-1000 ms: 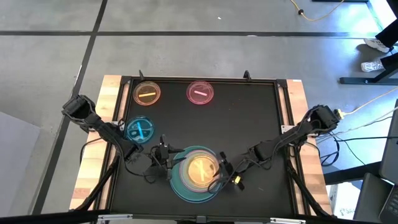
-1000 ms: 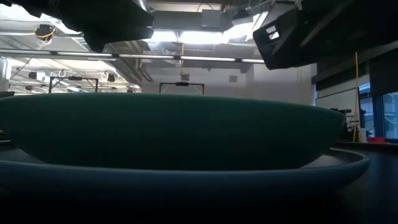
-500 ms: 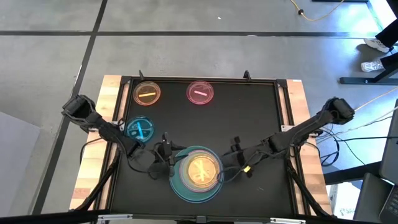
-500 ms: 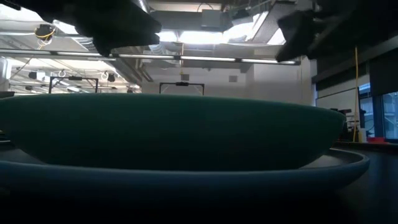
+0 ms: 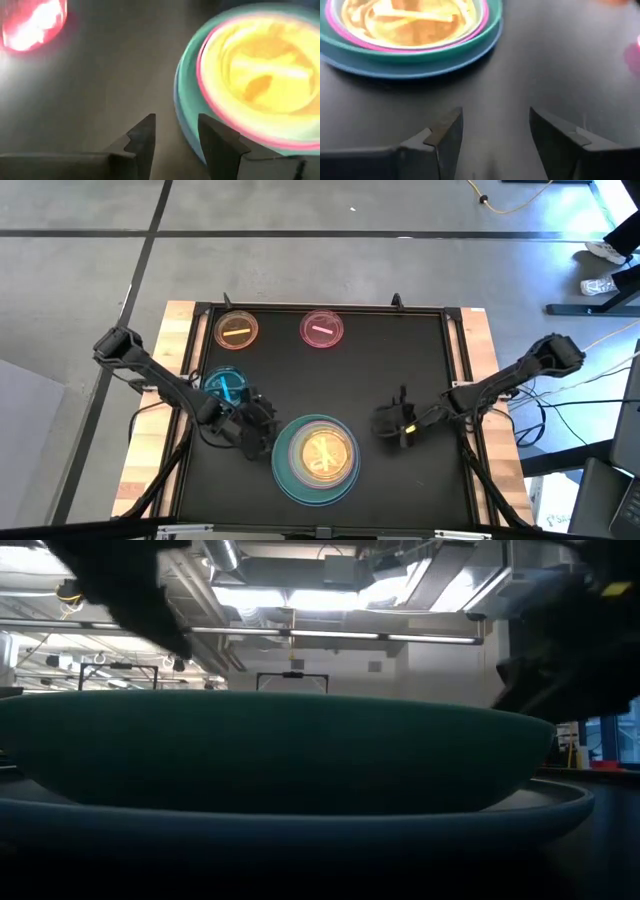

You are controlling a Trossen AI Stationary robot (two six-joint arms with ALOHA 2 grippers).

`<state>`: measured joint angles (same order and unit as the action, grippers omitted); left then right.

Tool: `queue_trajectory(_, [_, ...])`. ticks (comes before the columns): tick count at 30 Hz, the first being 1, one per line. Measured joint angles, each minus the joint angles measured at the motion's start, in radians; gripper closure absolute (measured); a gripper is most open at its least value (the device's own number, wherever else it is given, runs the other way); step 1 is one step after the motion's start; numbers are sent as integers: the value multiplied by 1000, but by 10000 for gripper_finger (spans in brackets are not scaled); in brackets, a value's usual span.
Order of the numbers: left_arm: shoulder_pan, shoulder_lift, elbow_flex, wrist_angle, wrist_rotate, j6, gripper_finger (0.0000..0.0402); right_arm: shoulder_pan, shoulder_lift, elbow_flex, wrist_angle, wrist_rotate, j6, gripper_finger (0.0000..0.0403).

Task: Stack plastic plates
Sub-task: Stack the small light blue plate on top of the orange plate

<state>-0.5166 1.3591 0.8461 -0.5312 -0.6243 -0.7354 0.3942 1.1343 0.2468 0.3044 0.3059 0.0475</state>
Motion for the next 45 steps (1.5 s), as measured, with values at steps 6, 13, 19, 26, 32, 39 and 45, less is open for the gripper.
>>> queue_trajectory(6, [13,1,-39,-261,128,-227,260,-72,9,-95,165,-1,7,182])
queue_trajectory(13, [17,2,-136,-332,179,-367,260,-127,9,-99,165,-1,20,182])
queue_trajectory(19, [62,2,-220,-343,181,-472,260,-142,9,-99,166,5,51,182])
queue_trajectory(26, [115,2,-298,-326,182,-513,261,-142,9,-99,167,8,51,182])
queue_trajectory(32, [126,1,-311,-302,189,-487,301,-141,9,-99,166,8,50,182])
queue_trajectory(39, [126,2,-312,-290,175,-431,392,-141,10,-99,165,8,50,182])
queue_trajectory(45, [126,3,-253,-291,172,-345,398,-141,10,-99,165,8,50,182])
